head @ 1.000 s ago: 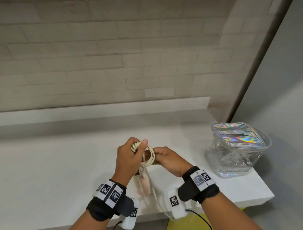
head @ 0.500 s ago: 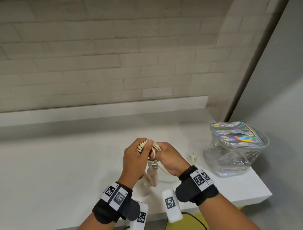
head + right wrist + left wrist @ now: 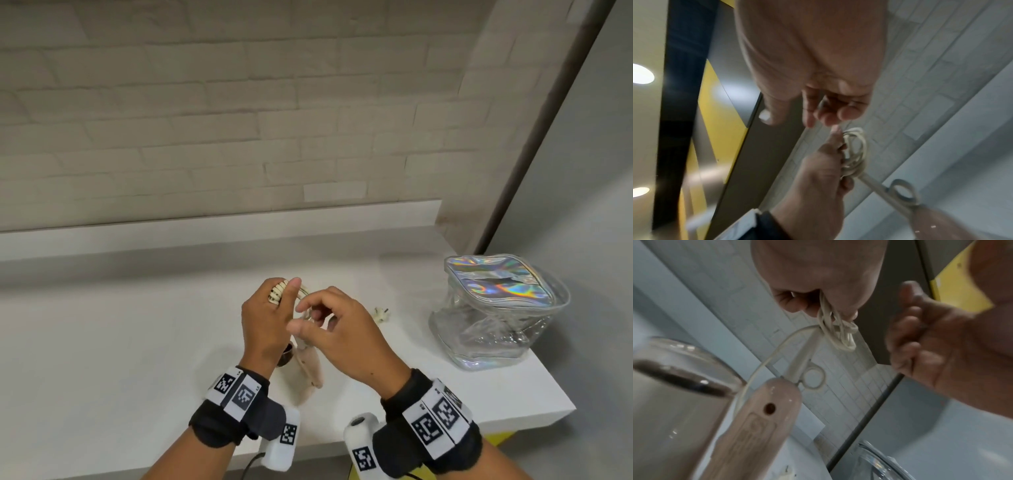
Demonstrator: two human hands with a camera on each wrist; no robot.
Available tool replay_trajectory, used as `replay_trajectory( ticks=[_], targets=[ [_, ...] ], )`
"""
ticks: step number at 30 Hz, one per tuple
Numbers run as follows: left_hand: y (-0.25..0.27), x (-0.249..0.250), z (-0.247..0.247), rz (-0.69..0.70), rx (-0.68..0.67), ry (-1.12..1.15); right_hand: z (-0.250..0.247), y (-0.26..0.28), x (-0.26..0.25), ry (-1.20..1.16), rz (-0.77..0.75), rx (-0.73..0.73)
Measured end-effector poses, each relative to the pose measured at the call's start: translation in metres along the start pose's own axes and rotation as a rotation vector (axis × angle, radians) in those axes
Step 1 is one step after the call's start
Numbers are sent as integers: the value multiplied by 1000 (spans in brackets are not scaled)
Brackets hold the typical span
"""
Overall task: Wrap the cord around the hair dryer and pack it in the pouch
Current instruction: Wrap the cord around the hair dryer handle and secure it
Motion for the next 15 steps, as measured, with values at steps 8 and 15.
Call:
replay_trajectory(
  ticks=[8, 15],
  targets=[
    [11, 5, 5, 21, 14, -31, 3, 3, 19, 340, 140, 253],
    [13, 5, -3, 139, 21, -120, 1, -2, 21, -483, 515, 65]
  ],
)
Point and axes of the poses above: each hand's wrist, its own y-axis away from the middle knuckle, its own z-axis out of the palm, x = y × z, the point moved 4 cm from there along -y, towards the middle knuckle, and after that the axes turned 10 degrees about -y, right-handed, at the moved point
